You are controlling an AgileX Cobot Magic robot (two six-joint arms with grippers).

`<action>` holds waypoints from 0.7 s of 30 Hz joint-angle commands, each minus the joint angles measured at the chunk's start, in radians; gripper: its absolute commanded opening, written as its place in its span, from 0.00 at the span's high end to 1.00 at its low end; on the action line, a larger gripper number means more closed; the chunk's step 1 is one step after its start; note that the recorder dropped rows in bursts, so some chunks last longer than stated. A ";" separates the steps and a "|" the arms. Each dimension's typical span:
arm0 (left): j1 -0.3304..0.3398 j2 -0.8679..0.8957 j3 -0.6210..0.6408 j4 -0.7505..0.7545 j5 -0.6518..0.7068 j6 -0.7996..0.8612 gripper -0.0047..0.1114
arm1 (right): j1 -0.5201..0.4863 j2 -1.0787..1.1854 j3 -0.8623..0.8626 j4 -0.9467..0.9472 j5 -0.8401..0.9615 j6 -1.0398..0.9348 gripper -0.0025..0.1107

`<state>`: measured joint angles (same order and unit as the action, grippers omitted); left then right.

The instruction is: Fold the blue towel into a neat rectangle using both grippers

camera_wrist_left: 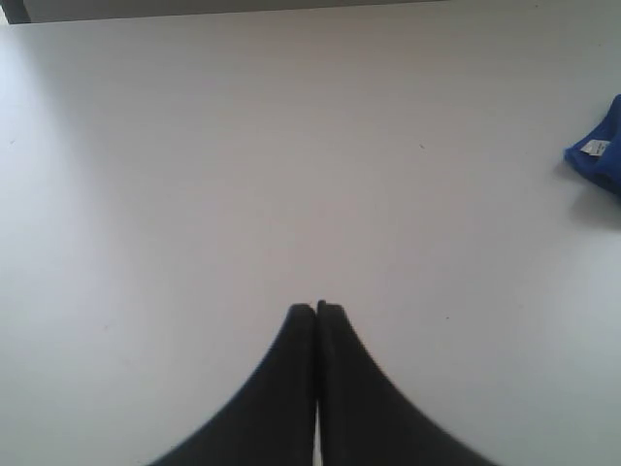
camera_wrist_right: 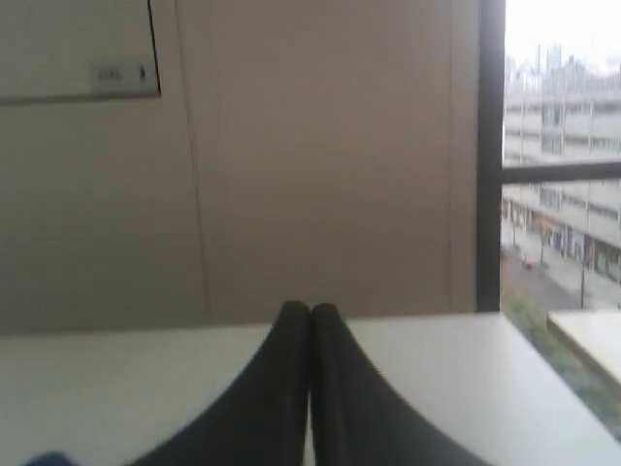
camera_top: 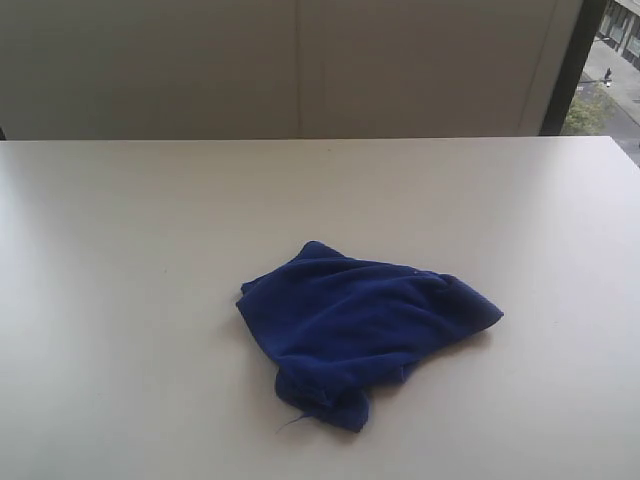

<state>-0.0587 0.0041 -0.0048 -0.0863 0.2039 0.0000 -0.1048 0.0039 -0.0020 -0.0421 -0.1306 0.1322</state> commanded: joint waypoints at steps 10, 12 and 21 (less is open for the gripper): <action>0.000 -0.004 0.005 -0.029 -0.227 -0.075 0.96 | 0.004 -0.004 0.002 0.000 -0.162 0.006 0.98; 0.000 -0.004 0.005 -0.029 -0.345 -0.085 0.96 | 0.004 -0.004 0.002 0.000 0.006 0.006 0.98; -0.004 -0.004 0.005 0.311 -0.546 -0.577 0.96 | 0.004 -0.004 0.002 0.000 0.198 0.006 0.98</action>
<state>-0.0587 0.0041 -0.0048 0.0000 -0.2605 -0.4097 -0.1048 0.0039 -0.0020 -0.0421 0.0597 0.1322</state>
